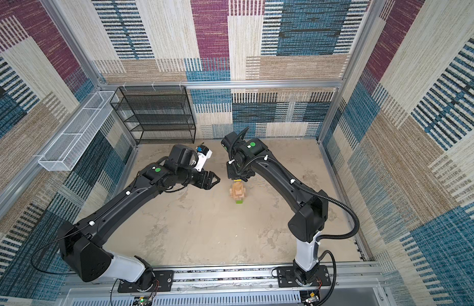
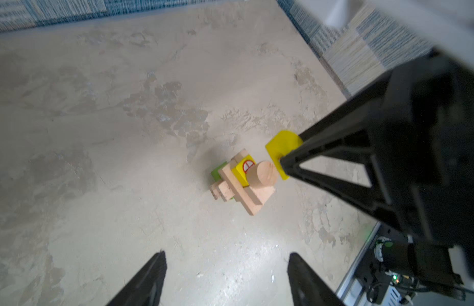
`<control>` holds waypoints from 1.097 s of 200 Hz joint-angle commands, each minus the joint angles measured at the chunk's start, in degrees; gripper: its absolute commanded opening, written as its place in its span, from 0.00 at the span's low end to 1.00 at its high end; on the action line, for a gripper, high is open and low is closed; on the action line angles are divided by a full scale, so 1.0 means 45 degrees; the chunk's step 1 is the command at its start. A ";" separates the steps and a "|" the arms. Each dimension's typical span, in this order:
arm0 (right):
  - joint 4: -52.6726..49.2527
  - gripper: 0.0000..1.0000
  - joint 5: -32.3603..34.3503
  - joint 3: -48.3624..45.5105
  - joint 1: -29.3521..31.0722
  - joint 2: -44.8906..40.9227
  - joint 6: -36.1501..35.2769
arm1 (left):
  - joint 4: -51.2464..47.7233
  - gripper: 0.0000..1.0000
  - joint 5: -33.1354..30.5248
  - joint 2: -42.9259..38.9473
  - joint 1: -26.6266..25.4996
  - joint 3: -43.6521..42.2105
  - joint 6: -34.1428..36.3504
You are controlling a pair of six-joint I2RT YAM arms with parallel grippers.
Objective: Build the wood block tower
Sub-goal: 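Carry the yellow half-round block over the stack with the right gripper, then lower the yellow half-round block onto the wooden cylinder with the right gripper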
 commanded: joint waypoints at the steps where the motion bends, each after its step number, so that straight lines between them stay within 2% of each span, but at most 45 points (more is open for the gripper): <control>1: -0.0076 0.00 -0.0193 0.0026 -0.0016 -0.0136 0.0273 | 0.0316 0.76 -0.0411 0.0119 -0.0002 0.0369 -0.0291; 73: -0.0080 0.00 -0.0085 -0.0396 -0.0005 -0.0011 0.0278 | 0.0360 0.73 0.0111 0.0404 0.0012 -0.0851 -0.0225; 219: -0.0106 0.00 0.0224 -0.1095 -0.0001 0.0146 0.0335 | 0.0052 0.76 0.0819 0.0821 0.0017 -0.0652 -0.0420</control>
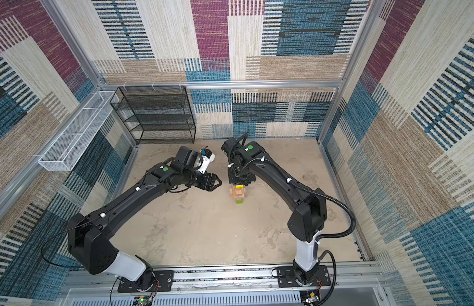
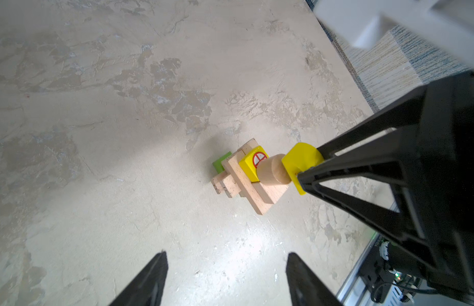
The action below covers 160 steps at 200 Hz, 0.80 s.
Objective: Build the wood block tower
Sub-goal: 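Lower the yellow half-round block onto the wooden cylinder with the right gripper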
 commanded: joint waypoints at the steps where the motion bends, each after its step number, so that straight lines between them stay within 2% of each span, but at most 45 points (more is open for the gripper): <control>1: 0.0010 0.01 0.0230 -0.0034 -0.0001 0.0044 0.0100 | -0.0097 0.76 0.0368 0.0067 0.0012 0.0130 -0.0192; 160: 0.0001 0.08 0.0172 0.0280 0.0001 0.0439 -0.0016 | -0.0235 0.77 0.0329 0.0037 0.0013 0.0208 -0.0201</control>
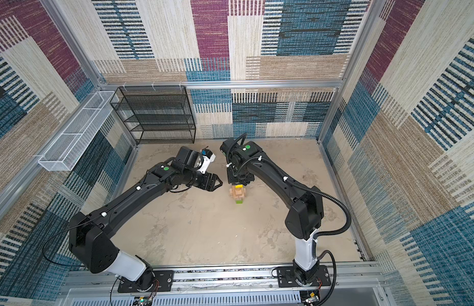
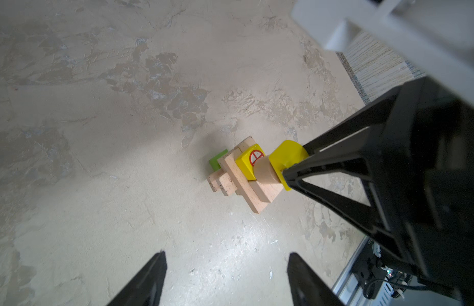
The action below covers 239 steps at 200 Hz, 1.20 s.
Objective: Build the wood block tower
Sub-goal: 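Lower the yellow half-round block onto the wooden cylinder with the right gripper, then open the right gripper to release the yellow half-round block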
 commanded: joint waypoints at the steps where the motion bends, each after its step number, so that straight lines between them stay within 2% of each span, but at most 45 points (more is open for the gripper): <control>1: 0.0000 0.08 0.0153 0.0055 0.0000 0.0000 -0.0012 | -0.0124 0.77 0.0144 -0.0069 0.0012 0.0120 -0.0114; 44: 0.0003 0.14 0.0170 -0.0040 0.0004 0.0027 -0.0018 | -0.0128 0.77 0.0147 -0.0074 0.0010 0.0120 -0.0114; 59: 0.0015 0.22 0.0187 -0.0055 0.0000 0.0017 0.0006 | -0.0136 0.77 0.0144 -0.0077 0.0003 0.0120 -0.0114; 82: 0.0001 0.27 0.0192 -0.0096 -0.0001 0.0028 0.0009 | -0.0128 0.77 0.0164 -0.0099 0.0012 0.0121 -0.0134; 165: 0.0011 0.31 0.0183 0.0024 -0.0001 0.0174 -0.0063 | -0.0133 0.77 0.0117 -0.0112 0.0014 0.0120 -0.0114; 208: 0.0011 0.46 0.0187 0.0025 -0.0001 0.0189 -0.0054 | -0.0138 0.77 0.0127 -0.0116 0.0012 0.0120 -0.0126; 239: 0.0018 0.49 0.0175 0.0036 0.0003 0.0190 -0.0033 | -0.0126 0.77 0.0144 -0.0114 0.0012 0.0140 -0.0136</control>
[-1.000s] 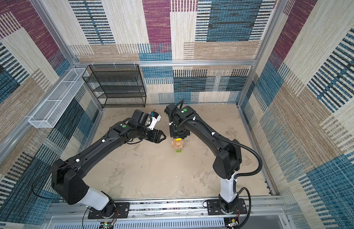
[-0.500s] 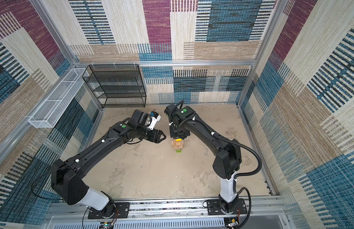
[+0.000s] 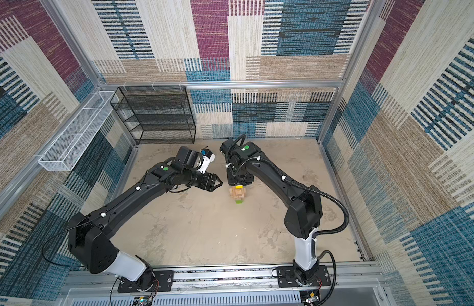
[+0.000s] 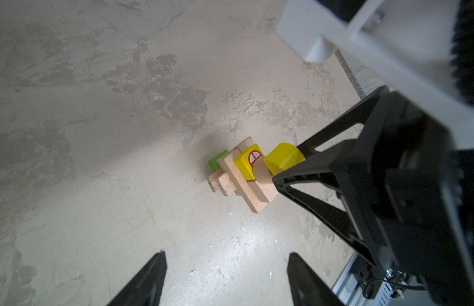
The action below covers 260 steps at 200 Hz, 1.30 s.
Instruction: Build the wood block tower
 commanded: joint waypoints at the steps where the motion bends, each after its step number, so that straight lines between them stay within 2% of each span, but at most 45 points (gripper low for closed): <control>1: 0.0038 0.49 0.0183 0.0060 0.0011 0.0007 -0.0013 | -0.0125 0.77 0.0130 -0.0050 0.0012 0.0135 -0.0135; 76: 0.0036 0.63 0.0098 0.0476 -0.0001 -0.0116 -0.0023 | -0.0135 0.77 -0.0016 -0.0081 0.0047 0.0115 -0.0114; 170: 0.0038 0.74 0.0090 0.1482 0.0004 -0.0304 -0.0153 | -0.0133 0.77 -0.0610 -0.0496 0.0149 0.0028 0.0242; 216: 0.0208 0.76 0.0565 0.2424 0.0000 -0.0425 -0.0396 | 0.0112 0.80 -0.1638 -0.1075 0.0304 -0.0189 0.0872; 260: 0.2302 0.77 0.0728 0.2486 -0.0058 -0.0981 -0.1327 | 0.0934 0.81 -0.3253 -0.1895 0.0480 -0.0648 0.1349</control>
